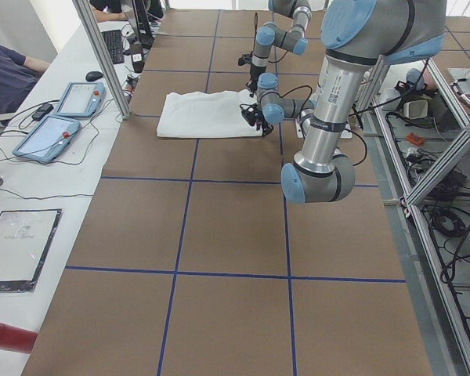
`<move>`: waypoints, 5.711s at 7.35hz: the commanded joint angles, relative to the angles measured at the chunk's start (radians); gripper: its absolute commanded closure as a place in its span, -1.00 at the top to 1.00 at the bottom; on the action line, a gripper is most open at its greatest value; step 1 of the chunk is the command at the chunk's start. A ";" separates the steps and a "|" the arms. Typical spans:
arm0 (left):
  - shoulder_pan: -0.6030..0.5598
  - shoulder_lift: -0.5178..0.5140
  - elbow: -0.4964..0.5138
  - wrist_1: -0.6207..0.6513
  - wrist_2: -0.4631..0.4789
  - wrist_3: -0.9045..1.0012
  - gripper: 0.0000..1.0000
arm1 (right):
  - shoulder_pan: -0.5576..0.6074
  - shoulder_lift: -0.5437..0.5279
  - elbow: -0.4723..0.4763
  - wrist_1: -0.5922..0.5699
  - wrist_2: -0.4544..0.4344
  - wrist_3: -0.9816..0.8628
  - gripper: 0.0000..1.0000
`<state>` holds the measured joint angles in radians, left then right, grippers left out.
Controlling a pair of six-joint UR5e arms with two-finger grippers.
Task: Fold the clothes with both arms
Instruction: 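Grasp the near corners of the folded shirt with both grippers, then lift the near edge with both grippers and fold it away from the robot, then lay the edge down, open both grippers and withdraw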
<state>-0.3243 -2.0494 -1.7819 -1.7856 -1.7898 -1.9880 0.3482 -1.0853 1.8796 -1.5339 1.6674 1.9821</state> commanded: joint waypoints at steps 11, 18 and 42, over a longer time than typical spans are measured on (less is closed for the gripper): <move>0.007 -0.006 -0.365 0.395 -0.114 0.008 -1.00 | -0.026 -0.056 0.212 -0.109 0.372 0.001 -1.00; -0.010 -0.078 -0.452 0.588 -0.152 0.105 -1.00 | 0.110 0.002 0.244 -0.177 0.480 -0.052 -1.00; -0.381 -0.195 0.208 -0.034 -0.155 0.252 0.99 | 0.325 0.203 -0.339 0.093 0.387 -0.362 1.00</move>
<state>-0.6793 -2.2427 -1.5752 -1.8176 -1.9434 -1.7369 0.6557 -0.8663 1.5402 -1.4908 2.0536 1.6135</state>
